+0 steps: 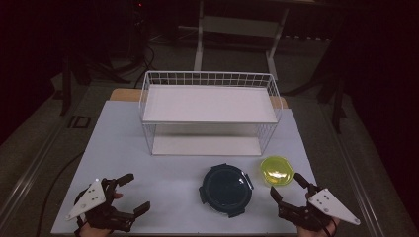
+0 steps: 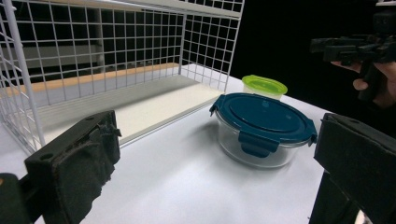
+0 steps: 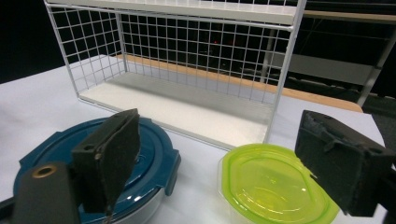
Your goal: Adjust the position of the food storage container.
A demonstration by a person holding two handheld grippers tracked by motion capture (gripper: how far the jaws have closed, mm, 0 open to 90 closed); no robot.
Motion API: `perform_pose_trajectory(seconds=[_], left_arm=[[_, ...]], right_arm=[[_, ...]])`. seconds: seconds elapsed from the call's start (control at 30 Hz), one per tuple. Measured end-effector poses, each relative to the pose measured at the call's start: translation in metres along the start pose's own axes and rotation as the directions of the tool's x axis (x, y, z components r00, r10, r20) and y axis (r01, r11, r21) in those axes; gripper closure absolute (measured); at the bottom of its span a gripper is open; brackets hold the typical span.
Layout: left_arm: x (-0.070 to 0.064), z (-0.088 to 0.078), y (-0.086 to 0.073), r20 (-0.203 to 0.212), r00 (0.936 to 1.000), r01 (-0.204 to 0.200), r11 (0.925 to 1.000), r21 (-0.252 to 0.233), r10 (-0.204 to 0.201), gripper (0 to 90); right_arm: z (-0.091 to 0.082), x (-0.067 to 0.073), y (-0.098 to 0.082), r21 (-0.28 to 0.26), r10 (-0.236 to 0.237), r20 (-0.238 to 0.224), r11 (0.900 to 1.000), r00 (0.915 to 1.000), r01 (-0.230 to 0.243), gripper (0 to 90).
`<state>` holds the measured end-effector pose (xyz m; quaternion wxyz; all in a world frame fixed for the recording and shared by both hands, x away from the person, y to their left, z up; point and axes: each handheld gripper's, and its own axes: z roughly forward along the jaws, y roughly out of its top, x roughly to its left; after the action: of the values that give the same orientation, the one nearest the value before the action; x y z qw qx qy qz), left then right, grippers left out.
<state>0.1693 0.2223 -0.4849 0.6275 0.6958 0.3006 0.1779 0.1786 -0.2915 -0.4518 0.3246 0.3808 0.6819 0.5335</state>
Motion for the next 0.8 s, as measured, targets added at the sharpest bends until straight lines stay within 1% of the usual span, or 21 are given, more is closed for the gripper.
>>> perform_pose_trajectory(seconds=[0.1,0.23,0.27,0.3,0.33,0.5,0.53,0.57,0.63,0.67,0.7,0.77,0.8], left_arm=[[0.0,0.0,0.0,0.002,1.0,-0.002,1.0,-0.001,0.002,0.0],[-0.001,0.0,0.001,0.003,1.0,-0.008,1.0,0.0,0.008,0.0],[-0.001,0.0,0.001,0.003,1.0,-0.005,1.0,-0.002,0.005,0.0],[-0.001,0.0,0.001,0.003,1.0,-0.005,1.0,-0.002,0.005,0.0],[-0.001,0.0,0.001,0.003,1.0,-0.005,1.0,-0.002,0.005,0.0],[-0.001,-0.001,0.001,-0.001,1.0,-0.003,1.0,-0.009,0.003,0.0],[-0.001,-0.001,0.001,-0.001,1.0,-0.003,1.0,-0.009,0.003,0.0],[-0.001,-0.001,0.001,-0.001,1.0,-0.003,1.0,-0.009,0.003,0.0],[-0.001,-0.001,0.001,-0.001,1.0,-0.005,1.0,-0.007,0.005,0.0],[-0.001,0.0,0.001,0.0,1.0,-0.004,1.0,-0.008,0.004,0.0],[-0.001,0.0,0.001,0.0,1.0,-0.004,1.0,-0.008,0.004,0.0],[0.0,0.0,0.001,0.001,1.0,-0.003,1.0,-0.006,0.003,0.0],[0.0,0.0,0.001,0.001,1.0,-0.002,1.0,-0.006,0.002,0.0]], right_arm=[[-0.002,0.002,0.003,0.002,-0.012,0.002,1.0,0.9999,0.012,13.3],[-0.004,0.003,0.005,-0.01,-0.014,-0.002,1.0,0.9999,0.014,13.4],[-0.008,0.006,0.012,-0.031,-0.024,-0.004,0.999,0.9997,0.023,13.4],[-0.008,0.006,0.012,-0.031,-0.024,-0.004,0.999,0.9997,0.023,13.4],[-0.011,0.007,0.018,-0.043,-0.027,-0.002,0.999,0.9996,0.027,13.3],[-0.013,0.006,0.027,-0.055,-0.019,-0.009,0.998,0.9998,0.019,12.5],[-0.013,0.004,0.031,-0.04,-0.018,-0.014,0.999,0.9997,0.017,11.8],[-0.013,0.004,0.031,-0.04,-0.018,-0.014,0.999,0.9997,0.017,11.8],[-0.012,0.001,0.035,-0.016,-0.032,-0.012,0.999,0.9994,0.032,11.6],[-0.009,-0.003,0.039,0.017,-0.011,-0.031,1.0,0.9995,0.011,12.0],[-0.009,-0.003,0.039,0.017,-0.011,-0.031,1.0,0.9995,0.011,12.0],[-0.006,-0.005,0.041,0.04,0.001,-0.035,0.999,0.9994,0.001,12.0],[0.001,-0.006,0.043,0.074,0.034,-0.035,0.997,0.9988,-0.031,10.6]])
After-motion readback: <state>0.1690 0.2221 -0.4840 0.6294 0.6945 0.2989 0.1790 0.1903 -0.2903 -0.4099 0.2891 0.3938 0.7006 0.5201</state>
